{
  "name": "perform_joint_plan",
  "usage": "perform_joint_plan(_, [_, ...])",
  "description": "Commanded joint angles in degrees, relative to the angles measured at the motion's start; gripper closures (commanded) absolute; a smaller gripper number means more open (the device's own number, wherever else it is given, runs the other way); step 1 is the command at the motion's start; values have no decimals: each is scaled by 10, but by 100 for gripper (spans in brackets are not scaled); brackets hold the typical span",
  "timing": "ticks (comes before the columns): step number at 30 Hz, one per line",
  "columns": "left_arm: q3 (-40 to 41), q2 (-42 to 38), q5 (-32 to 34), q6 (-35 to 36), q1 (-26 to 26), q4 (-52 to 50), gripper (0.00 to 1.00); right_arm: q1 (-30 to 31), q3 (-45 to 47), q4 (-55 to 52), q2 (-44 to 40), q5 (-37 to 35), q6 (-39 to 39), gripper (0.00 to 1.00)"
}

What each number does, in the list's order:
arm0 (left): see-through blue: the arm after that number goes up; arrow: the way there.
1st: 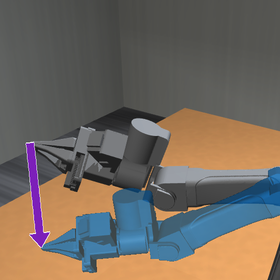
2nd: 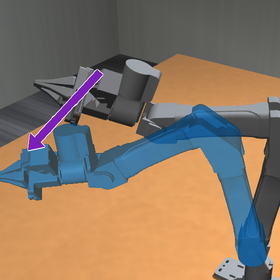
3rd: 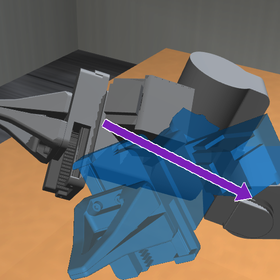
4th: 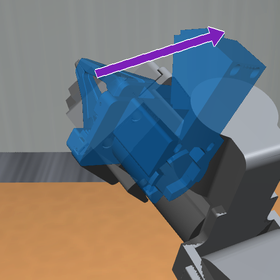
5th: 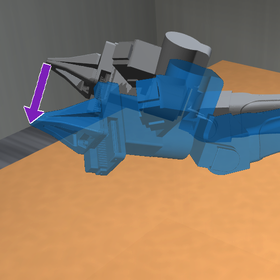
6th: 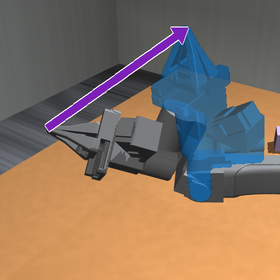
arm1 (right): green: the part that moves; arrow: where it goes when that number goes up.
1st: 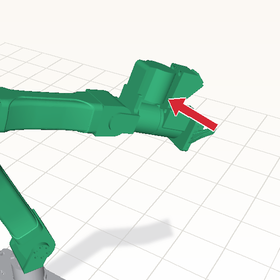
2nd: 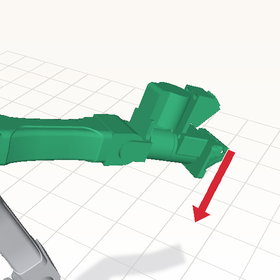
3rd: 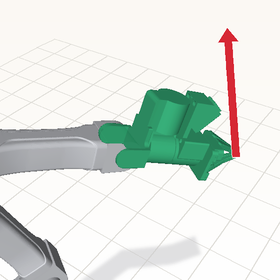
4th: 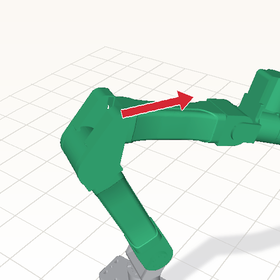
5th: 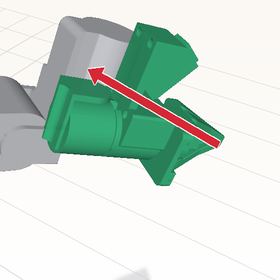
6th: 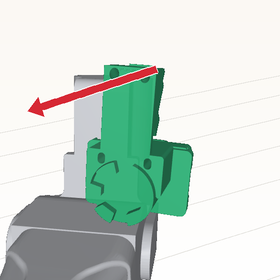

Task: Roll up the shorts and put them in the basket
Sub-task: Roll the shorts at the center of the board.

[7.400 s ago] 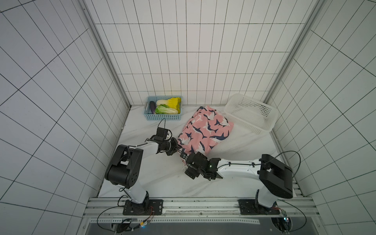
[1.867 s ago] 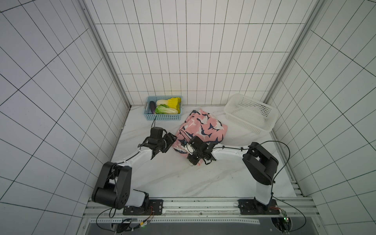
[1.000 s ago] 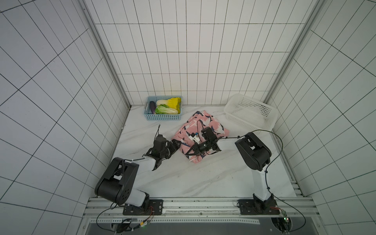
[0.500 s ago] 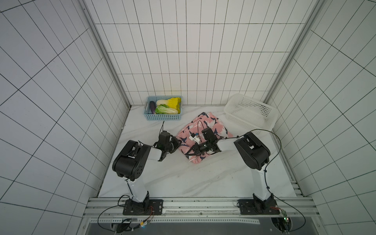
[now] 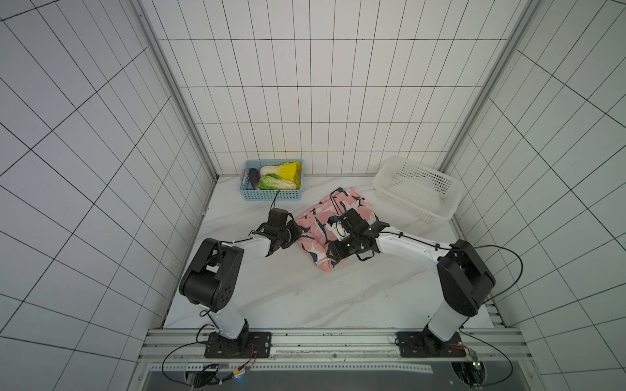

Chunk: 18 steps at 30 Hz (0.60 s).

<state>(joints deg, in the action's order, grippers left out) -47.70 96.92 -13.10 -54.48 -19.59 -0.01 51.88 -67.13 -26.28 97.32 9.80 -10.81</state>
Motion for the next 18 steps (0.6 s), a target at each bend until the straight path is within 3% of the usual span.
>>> perform_joint_plan(1, [-28,-8,33,15,-10,-81,100,66,-26,-45,-7,-184,58,32])
perform_joint_plan(8, [-62,-3,33,0,-13,-150,100,132,-31,57,20,-228,90,26])
perform_joint_plan(18, [-82,10,4,-49,-14,-180,100,136,-28,145,109,-268,84,29])
